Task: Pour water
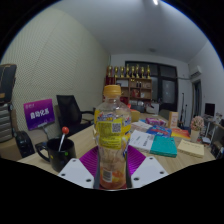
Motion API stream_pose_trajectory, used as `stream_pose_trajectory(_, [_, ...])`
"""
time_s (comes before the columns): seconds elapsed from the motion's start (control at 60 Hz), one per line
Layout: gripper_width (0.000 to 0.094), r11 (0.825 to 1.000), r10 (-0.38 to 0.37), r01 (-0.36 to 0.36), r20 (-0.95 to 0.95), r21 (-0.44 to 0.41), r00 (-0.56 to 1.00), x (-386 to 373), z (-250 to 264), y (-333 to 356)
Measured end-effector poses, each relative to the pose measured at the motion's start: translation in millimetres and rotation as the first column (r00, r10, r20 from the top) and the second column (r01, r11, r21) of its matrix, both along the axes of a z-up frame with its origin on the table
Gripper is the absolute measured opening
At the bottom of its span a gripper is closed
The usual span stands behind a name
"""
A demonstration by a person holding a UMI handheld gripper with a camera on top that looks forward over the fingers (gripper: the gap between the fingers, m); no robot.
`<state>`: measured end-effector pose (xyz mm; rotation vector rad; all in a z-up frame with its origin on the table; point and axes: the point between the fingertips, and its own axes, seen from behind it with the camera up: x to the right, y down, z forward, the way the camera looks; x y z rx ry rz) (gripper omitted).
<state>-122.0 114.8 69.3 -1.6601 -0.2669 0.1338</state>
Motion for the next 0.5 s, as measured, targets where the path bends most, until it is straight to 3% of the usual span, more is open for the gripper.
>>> stream_pose_trajectory(0.117, [0.0402, 1.000, -0.015, 0.015, -0.032, -0.008, 0.999, 3, 1, -3])
stream_pose_trajectory(0.233, [0.0504, 0.999, -0.026, 0.025, -0.044, -0.028, 0.999, 6, 0, -6])
stream_pose_trajectory(0.35, [0.0813, 0.997, 0.012, -0.012, -0.007, -0.081, 1.000, 8, -9, -21])
stream_pose_trajectory(0.383, [0.0855, 0.996, 0.011, -0.011, 0.000, -0.084, 1.000, 9, -7, -29])
stream_pose_trajectory(0.5, [0.0842, 0.997, -0.008, 0.009, 0.011, -0.073, 1.000, 25, 12, -71])
